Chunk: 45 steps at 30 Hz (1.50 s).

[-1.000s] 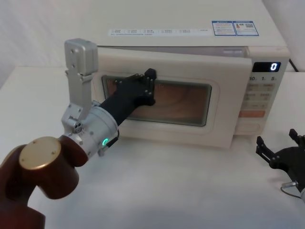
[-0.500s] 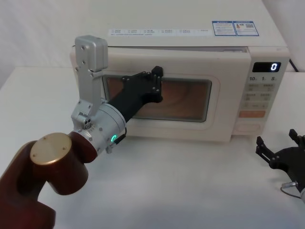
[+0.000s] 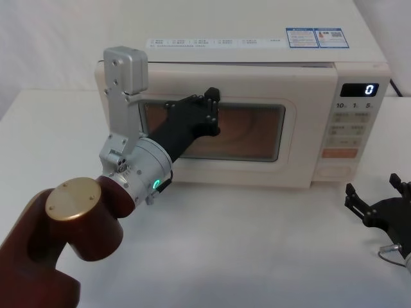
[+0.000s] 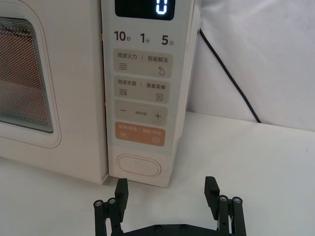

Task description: Press the button to open the microwave door with one hand; close the microwave door with the other hand.

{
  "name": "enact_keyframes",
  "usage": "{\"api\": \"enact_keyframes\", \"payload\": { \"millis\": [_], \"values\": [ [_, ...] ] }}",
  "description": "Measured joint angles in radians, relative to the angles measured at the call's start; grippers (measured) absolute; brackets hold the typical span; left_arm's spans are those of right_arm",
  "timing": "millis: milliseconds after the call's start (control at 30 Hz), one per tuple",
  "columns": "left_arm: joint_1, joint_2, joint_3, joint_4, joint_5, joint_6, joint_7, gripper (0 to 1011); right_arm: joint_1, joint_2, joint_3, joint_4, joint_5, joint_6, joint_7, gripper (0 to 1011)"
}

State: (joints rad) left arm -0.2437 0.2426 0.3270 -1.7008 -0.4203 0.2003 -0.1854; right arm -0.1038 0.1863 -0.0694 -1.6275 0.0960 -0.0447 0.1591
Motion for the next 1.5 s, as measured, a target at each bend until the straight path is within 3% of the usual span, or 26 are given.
{"api": "enact_keyframes", "payload": {
  "millis": [1133,1500],
  "values": [
    [-0.02,-0.035,-0.016,0.046,0.033,0.002,0.005,0,0.0,0.0,0.0,0.0,0.0,0.0,0.0,1002],
    [-0.008,-0.031,-0.032,0.024,0.026,0.003,0.0,0,0.0,0.0,0.0,0.0,0.0,0.0,0.0,1002]
  ]
}}
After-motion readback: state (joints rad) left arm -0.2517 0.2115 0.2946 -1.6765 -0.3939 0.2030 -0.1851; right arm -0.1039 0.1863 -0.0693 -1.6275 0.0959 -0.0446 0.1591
